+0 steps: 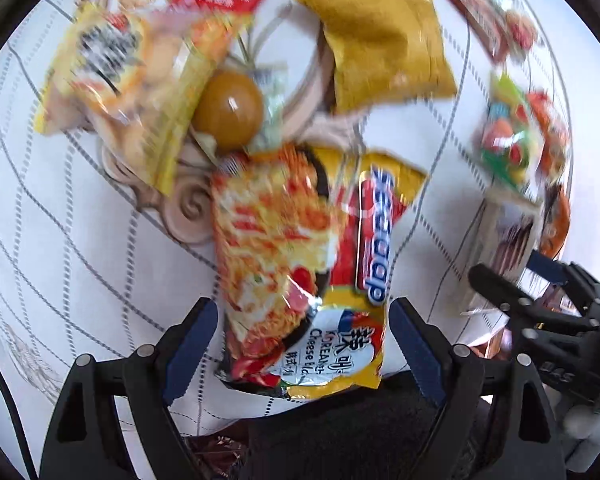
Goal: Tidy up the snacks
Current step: 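Lift the noodle pack with the left tool while the right tool lifts the wafer pack toward the box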
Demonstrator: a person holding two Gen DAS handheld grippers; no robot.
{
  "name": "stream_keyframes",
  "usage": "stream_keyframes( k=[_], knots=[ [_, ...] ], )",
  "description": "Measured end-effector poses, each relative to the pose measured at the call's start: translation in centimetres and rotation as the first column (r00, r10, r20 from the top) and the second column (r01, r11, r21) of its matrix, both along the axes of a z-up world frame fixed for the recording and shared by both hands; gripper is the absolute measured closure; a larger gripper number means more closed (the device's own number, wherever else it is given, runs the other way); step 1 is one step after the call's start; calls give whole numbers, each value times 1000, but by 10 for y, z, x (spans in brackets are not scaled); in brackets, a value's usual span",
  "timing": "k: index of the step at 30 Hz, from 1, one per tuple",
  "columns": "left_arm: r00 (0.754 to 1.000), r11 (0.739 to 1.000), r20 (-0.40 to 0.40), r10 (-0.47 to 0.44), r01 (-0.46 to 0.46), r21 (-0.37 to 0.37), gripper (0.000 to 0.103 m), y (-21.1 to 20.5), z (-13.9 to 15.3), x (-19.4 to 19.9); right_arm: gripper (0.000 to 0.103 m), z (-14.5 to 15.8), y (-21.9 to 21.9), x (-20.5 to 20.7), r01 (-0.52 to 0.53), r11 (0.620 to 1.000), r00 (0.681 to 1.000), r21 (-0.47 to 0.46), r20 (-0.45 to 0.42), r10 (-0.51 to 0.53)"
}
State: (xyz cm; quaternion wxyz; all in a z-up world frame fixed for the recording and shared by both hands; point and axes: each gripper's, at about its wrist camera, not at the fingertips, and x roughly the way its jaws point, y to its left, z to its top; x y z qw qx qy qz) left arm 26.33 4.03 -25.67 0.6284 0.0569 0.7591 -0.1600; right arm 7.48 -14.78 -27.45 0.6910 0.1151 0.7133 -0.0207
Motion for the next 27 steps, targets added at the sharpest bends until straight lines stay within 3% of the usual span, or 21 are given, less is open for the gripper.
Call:
stream_keyframes(
  k=[4, 9, 11, 13, 15, 17, 19, 21, 27],
  knots=[
    [999, 999, -19, 37, -36, 20, 13, 2, -31, -3, 19, -5, -9, -23, 42, 999, 999, 3, 1, -42],
    [998, 998, 29, 62, -63, 30, 14, 4, -44, -5, 21, -15, 1, -40, 77, 997, 997, -9, -3, -77],
    [995, 996, 38, 90, -91, 26, 17, 3, -52, -8, 39, -23, 15, -39, 62, 997, 998, -46, 5, -62],
    [982, 983, 47, 185, -186, 11, 18, 18, -48, -7, 43, -24, 27, -39, 38, 998, 999, -58, 16, -37],
    [949, 950, 40, 314, -313, -24, 17, 47, -33, -5, 43, -20, 37, -43, -21, 995, 999, -93, 40, 24],
    [926, 924, -4, 378, -377, -64, 17, 61, -37, -6, 43, -15, 55, -43, -80, 987, 994, -142, 59, 89],
    [943, 941, -19, 333, -333, -62, 16, 60, -46, -11, 42, -16, 61, -41, -109, 983, 991, -147, 62, 119],
    [972, 972, 1, 233, -233, -26, 16, 51, -54, -17, 38, -16, 66, -43, -89, 989, 994, -120, 57, 96],
    [974, 976, 74, 215, -216, 1, 18, 45, -50, -37, 42, -24, 58, -32, -49, 994, 997, -95, 49, 54]
  ],
)
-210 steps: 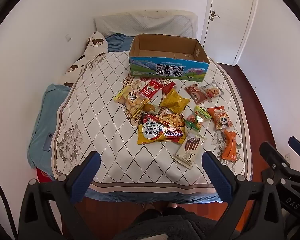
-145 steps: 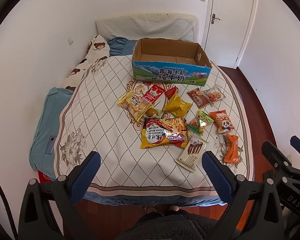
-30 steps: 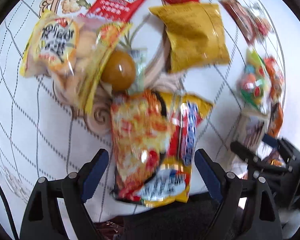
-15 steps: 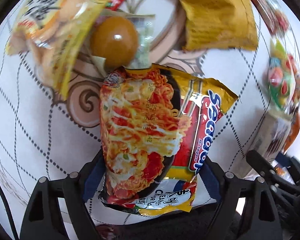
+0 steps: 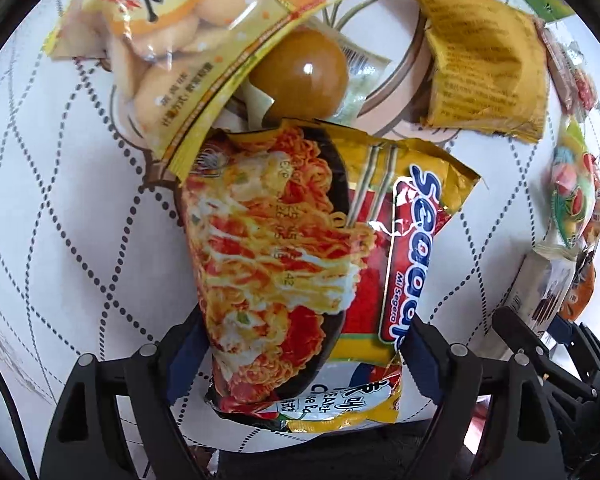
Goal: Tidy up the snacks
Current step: 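Lift the noodle pack with the left tool while the right tool lifts the wafer pack toward the box, then lower both packs into the cardboard box and open both tools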
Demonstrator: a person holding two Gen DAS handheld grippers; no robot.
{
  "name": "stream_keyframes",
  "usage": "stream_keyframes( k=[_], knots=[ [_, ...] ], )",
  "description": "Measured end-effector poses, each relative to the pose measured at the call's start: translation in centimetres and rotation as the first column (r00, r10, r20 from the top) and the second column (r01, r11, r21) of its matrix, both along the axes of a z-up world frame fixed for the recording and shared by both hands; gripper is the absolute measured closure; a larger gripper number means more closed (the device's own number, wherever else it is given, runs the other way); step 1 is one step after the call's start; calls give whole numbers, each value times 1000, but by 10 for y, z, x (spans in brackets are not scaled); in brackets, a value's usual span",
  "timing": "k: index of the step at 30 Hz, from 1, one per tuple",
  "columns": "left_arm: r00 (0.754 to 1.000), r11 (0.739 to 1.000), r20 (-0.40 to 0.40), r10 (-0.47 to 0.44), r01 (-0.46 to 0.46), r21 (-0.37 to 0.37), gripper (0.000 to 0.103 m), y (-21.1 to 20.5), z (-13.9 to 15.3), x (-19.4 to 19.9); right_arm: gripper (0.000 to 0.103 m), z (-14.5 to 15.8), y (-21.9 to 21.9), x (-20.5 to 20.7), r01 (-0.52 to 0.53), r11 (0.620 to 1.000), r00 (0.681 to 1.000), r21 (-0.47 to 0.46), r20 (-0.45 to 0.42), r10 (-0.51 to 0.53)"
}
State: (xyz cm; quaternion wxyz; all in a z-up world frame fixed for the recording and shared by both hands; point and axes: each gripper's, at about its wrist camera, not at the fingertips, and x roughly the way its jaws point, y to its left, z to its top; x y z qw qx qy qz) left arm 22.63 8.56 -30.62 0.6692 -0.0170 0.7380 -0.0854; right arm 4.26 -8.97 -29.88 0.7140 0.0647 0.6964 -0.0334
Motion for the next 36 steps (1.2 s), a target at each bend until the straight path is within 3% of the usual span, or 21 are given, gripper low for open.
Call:
stream_keyframes(
  k=[4, 8, 14, 18, 21, 27, 30, 33, 36],
  knots=[
    [998, 1000, 60, -20, 20, 1, 18, -7, 14, -27, 43, 11, -12, -1, 6, 1000, 1000, 26, 24, -7],
    [996, 999, 89, -26, 28, -26, 19, -2, 30, -45, 43, 42, -12, 1, 6, 996, 999, 86, 49, -10],
    [989, 993, 145, 2, 16, -120, 19, 5, 92, -56, 43, 106, -28, 9, -20, 982, 992, 187, 128, -4],
    [976, 979, 203, 74, -32, -203, 18, 11, 148, -39, 43, 154, -38, 38, -55, 965, 982, 258, 190, 5],
    [959, 964, 252, 128, -61, -257, 18, 19, 199, -2, 43, 191, -59, 98, -102, 953, 968, 285, 251, 28],
    [918, 969, 364, 156, -70, -239, 18, 20, 255, 83, 43, 235, -61, 203, -179, 938, 926, 296, 374, 59],
    [908, 979, 391, 153, -85, -185, 18, 18, 259, 131, 43, 253, -60, 263, -208, 945, 903, 250, 421, 88],
    [926, 982, 345, 154, -103, -160, 18, -1, 233, 202, 43, 248, -55, 324, -227, 954, 898, 196, 421, 128],
    [952, 986, 271, 145, -117, -118, 18, -11, 210, 256, 43, 221, -47, 386, -230, 957, 919, 176, 363, 154]
  ],
)
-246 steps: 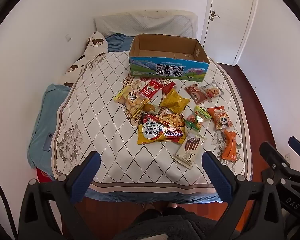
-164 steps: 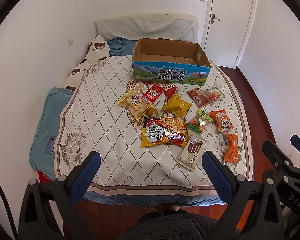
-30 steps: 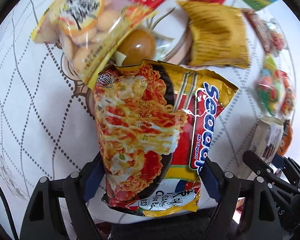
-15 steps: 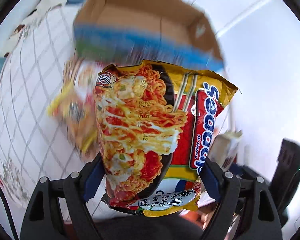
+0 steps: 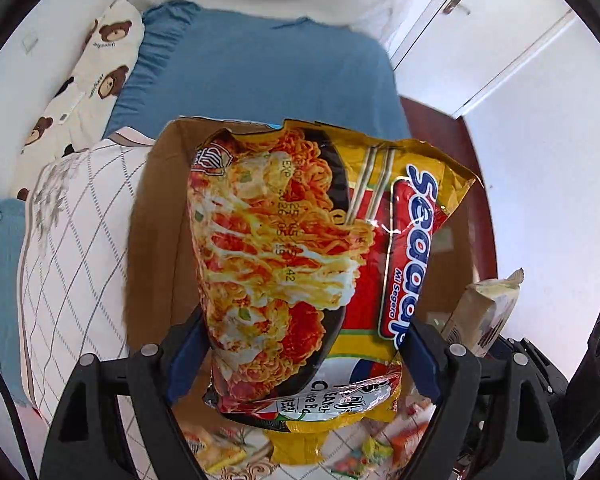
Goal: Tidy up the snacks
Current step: 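Lower both packs into the cardboard box and open both tools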
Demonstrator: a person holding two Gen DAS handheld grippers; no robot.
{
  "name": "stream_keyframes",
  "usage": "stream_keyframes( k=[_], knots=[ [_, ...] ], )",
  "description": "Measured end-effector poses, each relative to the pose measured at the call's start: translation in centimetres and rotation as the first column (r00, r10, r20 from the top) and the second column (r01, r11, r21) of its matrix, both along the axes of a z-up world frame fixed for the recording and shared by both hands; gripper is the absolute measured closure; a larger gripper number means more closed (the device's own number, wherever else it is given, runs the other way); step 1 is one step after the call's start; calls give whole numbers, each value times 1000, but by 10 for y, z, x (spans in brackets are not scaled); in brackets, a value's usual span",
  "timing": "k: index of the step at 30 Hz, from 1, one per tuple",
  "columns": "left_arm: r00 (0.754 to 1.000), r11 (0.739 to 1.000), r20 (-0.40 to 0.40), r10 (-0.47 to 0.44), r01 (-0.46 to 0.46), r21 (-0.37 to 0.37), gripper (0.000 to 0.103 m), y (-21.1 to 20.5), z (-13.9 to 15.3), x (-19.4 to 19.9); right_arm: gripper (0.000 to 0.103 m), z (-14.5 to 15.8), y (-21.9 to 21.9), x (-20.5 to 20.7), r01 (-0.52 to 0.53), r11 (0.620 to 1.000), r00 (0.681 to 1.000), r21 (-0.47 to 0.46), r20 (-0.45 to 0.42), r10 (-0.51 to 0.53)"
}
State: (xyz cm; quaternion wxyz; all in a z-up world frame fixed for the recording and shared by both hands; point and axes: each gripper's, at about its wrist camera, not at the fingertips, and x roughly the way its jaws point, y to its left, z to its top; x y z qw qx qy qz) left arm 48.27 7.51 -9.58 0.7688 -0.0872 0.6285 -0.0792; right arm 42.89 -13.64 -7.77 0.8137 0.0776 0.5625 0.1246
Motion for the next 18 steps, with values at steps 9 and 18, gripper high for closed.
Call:
stream_keyframes(
  k=[9, 18],
  knots=[
    [976, 997, -214, -38, 52, 60, 18, -32, -72, 86, 43, -88, 12, 102, -34, 998, 981, -51, -192, 24],
    [966, 991, -255, -49, 79, 108, 16, -49, -111, 91, 20, -128, 6, 142, -56, 998, 942, -19, -332, 46]
  ],
)
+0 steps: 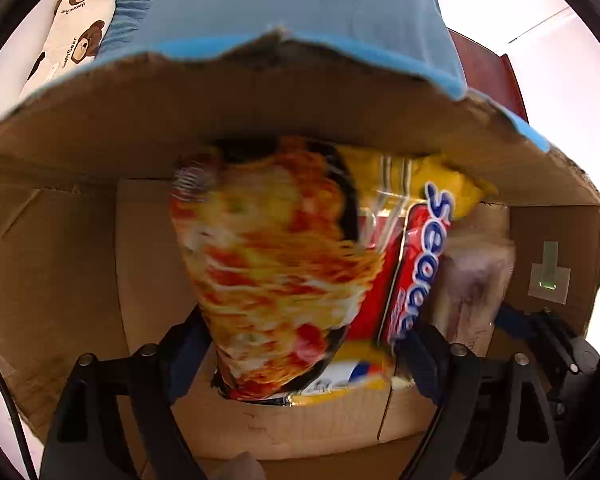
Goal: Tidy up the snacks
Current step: 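Lower both packs into the cardboard box and open both tools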
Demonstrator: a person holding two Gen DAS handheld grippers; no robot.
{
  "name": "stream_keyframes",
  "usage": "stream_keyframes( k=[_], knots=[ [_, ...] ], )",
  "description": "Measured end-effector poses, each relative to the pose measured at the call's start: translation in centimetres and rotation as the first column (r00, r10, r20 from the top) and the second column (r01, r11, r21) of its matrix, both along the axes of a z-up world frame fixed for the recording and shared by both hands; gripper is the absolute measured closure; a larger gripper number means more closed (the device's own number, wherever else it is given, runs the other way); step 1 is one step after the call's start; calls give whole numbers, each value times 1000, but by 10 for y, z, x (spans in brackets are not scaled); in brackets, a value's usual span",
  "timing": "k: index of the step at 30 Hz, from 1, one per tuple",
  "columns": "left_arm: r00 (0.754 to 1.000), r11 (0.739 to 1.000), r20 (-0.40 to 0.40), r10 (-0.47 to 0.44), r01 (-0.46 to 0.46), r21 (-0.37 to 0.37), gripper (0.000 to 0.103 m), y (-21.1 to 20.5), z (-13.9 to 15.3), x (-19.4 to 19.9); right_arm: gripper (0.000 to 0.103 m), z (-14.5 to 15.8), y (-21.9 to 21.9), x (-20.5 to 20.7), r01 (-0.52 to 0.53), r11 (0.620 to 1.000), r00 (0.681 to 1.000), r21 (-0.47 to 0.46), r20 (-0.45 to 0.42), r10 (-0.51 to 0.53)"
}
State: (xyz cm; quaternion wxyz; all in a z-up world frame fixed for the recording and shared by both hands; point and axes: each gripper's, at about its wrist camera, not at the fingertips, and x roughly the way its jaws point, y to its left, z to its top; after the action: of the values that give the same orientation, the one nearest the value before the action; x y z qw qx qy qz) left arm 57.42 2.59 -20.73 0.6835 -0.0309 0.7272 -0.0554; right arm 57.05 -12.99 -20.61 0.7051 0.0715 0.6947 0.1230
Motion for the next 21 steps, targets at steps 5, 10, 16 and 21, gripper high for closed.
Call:
stream_keyframes(
  k=[5, 10, 16, 21],
  knots=[
    [1000, 1000, 16, -7, 6, 4, 8, -5, -1, -12, 11, 0, -12, 13, -1, 1000, 1000, -5, 14, 1],
    [997, 999, 75, 21, -19, -31, 8, 12, -2, -12, 11, 19, -14, -8, 4, 999, 999, -33, 43, -3],
    [978, 1000, 208, 12, -11, -4, 8, 8, 45, -48, 8, 45, -16, -44, 16, 999, 993, -47, 116, -10],
    [948, 1000, 318, 9, -16, 21, 8, 19, 76, -83, 8, 72, -20, -76, 46, 996, 979, -78, 201, -29]
  ],
)
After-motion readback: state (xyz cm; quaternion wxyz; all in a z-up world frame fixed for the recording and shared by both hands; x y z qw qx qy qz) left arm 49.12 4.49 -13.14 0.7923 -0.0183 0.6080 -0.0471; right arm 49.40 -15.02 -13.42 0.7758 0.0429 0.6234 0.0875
